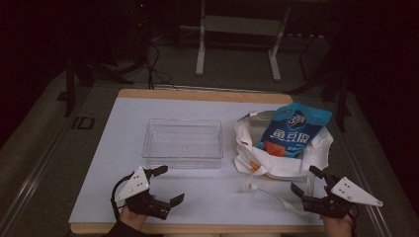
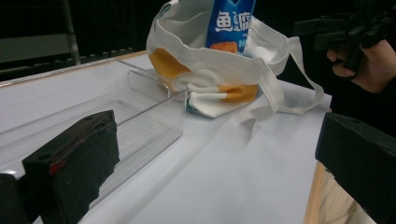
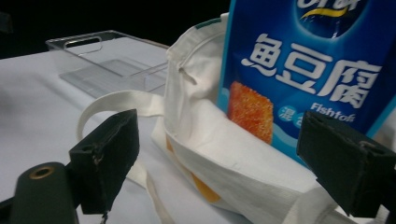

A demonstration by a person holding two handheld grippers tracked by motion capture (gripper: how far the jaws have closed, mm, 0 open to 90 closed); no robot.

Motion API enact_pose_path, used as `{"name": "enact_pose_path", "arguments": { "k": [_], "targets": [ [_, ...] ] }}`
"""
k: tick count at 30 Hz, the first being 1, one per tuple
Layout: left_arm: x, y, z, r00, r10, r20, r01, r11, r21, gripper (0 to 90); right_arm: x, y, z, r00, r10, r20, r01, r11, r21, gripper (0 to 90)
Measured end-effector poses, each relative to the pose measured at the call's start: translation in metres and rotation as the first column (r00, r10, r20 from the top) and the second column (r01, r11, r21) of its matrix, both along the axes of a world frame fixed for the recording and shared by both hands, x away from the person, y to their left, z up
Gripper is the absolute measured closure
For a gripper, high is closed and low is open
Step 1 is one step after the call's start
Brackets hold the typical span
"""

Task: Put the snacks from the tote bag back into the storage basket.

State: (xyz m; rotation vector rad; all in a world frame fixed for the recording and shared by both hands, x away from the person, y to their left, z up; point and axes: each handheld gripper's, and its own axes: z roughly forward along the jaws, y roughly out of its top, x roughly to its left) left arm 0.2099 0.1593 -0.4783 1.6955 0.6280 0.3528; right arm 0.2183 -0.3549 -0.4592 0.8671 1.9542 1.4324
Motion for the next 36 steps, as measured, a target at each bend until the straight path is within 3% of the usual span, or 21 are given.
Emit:
{"name": "enact_pose_path", "arguments": {
  "k": [5, 9, 11, 14, 15, 17, 20, 21, 24, 28, 32, 36],
  "targets": [
    [-0.002, 0.000, 0.004, 1.0000, -0.007, -0.002, 0.007, 0.9999, 0.016, 0.0, 0.004, 0.001, 0.002, 0.9985, 0.038, -0.039, -0.038, 0.999, -0.002, 12.8],
    [-0.004, -0.003, 0.010, 0.9985, -0.033, -0.044, 0.032, 0.9990, -0.032, 0.0, 0.007, -0.002, 0.002, 0.9972, 0.043, -0.061, -0.044, 0.999, -0.009, 13.0],
    [-0.004, -0.006, 0.013, 0.9956, -0.069, -0.063, 0.065, 0.9958, -0.064, 0.0, 0.007, -0.002, 0.003, 0.9961, 0.053, -0.070, -0.055, 0.998, -0.027, 13.0],
    [-0.003, -0.010, 0.018, 0.9921, -0.104, -0.071, 0.097, 0.9911, -0.091, 0.0, 0.006, -0.003, 0.006, 0.9943, 0.075, -0.075, -0.077, 0.997, -0.028, 12.8],
    [-0.003, -0.010, 0.020, 0.9915, -0.119, -0.053, 0.113, 0.9888, -0.097, 0.0, 0.005, -0.005, 0.007, 0.9937, 0.085, -0.073, -0.086, 0.996, -0.019, 12.8],
    [-0.003, -0.012, 0.024, 0.9943, -0.101, -0.034, 0.098, 0.9915, -0.085, 0.0, 0.005, -0.006, 0.011, 0.9924, 0.096, -0.077, -0.097, 0.995, 0.000, 12.4],
    [0.002, -0.018, 0.030, 0.9921, -0.120, -0.037, 0.118, 0.9916, -0.054, 0.0, 0.004, -0.008, 0.016, 0.9941, 0.086, -0.066, -0.087, 0.996, -0.012, 12.5],
    [0.004, -0.021, 0.032, 0.9925, -0.116, -0.036, 0.115, 0.9927, -0.036, 0.0, 0.004, -0.008, 0.018, 0.9960, 0.067, -0.058, -0.068, 0.998, -0.014, 12.9],
    [0.007, -0.031, 0.038, 0.9932, -0.115, -0.018, 0.116, 0.9925, 0.040, 0.0, 0.004, -0.012, 0.022, 0.9948, 0.083, -0.059, -0.083, 0.997, 0.001, 12.3],
    [0.012, -0.039, 0.042, 0.9917, -0.128, -0.007, 0.129, 0.9904, 0.051, 0.0, 0.004, -0.017, 0.024, 0.9944, 0.084, -0.064, -0.085, 0.996, -0.013, 12.3],
    [0.019, -0.046, 0.042, 0.9899, -0.139, -0.029, 0.140, 0.9888, 0.051, 0.0, 0.007, -0.020, 0.029, 0.9945, 0.087, -0.058, -0.089, 0.995, -0.034, 12.3],
    [0.026, -0.054, 0.045, 0.9882, -0.148, -0.041, 0.150, 0.9859, 0.074, 0.0, 0.010, -0.023, 0.034, 0.9944, 0.091, -0.054, -0.093, 0.995, -0.024, 12.3]
  ]
}}
